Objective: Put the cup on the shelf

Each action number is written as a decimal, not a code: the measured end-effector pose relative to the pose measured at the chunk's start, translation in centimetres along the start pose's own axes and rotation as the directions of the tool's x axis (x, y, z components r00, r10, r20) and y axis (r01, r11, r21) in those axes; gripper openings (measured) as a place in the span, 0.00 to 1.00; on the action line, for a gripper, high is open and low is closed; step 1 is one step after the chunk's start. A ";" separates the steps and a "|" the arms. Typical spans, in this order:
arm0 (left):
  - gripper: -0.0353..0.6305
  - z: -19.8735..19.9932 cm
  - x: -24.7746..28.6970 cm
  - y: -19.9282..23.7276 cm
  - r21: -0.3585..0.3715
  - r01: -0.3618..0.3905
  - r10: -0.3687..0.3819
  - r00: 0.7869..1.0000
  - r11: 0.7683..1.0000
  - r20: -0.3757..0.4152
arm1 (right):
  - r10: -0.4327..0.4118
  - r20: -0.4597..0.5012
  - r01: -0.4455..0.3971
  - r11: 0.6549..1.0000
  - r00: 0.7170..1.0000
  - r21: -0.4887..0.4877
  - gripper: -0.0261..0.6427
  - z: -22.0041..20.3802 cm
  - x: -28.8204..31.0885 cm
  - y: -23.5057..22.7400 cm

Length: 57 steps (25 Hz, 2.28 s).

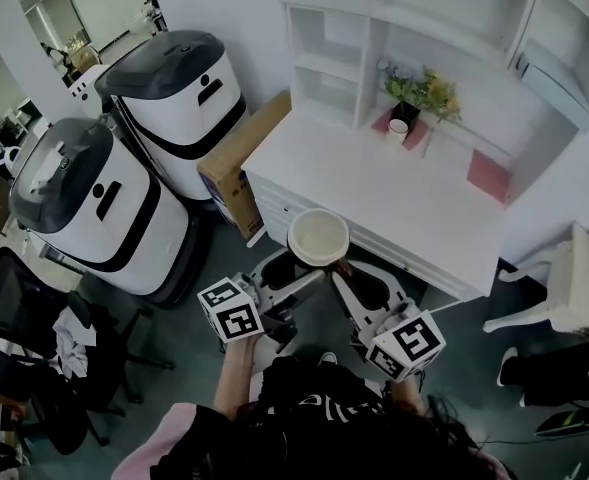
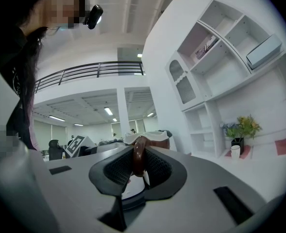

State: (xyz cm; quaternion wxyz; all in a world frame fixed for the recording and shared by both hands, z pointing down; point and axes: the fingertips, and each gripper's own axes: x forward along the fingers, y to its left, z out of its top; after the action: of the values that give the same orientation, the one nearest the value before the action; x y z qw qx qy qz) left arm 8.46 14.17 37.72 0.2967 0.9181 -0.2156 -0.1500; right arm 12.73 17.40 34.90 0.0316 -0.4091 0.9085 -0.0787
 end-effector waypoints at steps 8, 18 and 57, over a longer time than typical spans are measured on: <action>0.60 -1.0 1.5 0.7 -0.014 -0.035 0.035 0.999 0.999 0.028 | 0.031 -0.014 -0.031 1.000 0.999 -0.003 0.16 -0.5 -0.3 -2.0; 0.60 -0.7 1.9 3.1 -0.038 -0.080 0.080 0.996 0.996 0.023 | 0.055 -0.036 -0.054 0.998 0.998 0.026 0.16 -1.4 1.7 -3.3; 0.61 17.1 0.1 29.1 -0.113 0.101 -0.117 0.983 0.988 -0.141 | -0.190 -0.067 0.194 0.979 0.980 0.056 0.16 -2.6 32.9 -7.4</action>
State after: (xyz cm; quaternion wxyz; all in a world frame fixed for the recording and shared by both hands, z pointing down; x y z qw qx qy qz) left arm -7.32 -15.33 42.12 0.3511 0.9202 -0.1344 -0.1092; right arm -3.95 -11.77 38.90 0.0088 -0.4910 0.8625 -0.1221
